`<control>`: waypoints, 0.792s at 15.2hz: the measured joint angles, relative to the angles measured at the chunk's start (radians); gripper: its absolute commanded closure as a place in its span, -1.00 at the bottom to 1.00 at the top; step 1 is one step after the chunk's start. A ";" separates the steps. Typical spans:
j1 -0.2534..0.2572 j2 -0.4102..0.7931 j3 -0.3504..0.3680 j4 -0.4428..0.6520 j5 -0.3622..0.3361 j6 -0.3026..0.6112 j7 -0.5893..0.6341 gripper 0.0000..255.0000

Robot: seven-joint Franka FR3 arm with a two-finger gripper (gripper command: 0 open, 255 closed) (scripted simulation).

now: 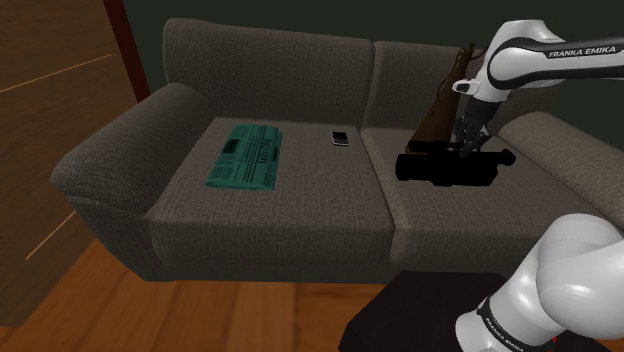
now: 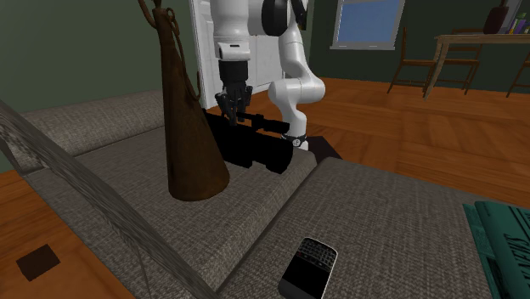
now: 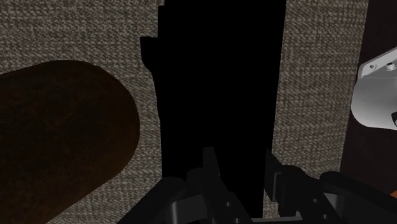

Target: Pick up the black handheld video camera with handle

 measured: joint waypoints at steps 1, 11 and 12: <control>0.000 0.000 0.000 0.000 0.000 0.000 0.000 1.00; 0.001 -0.006 0.010 0.021 0.005 -0.030 0.000 1.00; 0.000 -0.008 0.013 0.031 0.006 -0.042 -0.002 1.00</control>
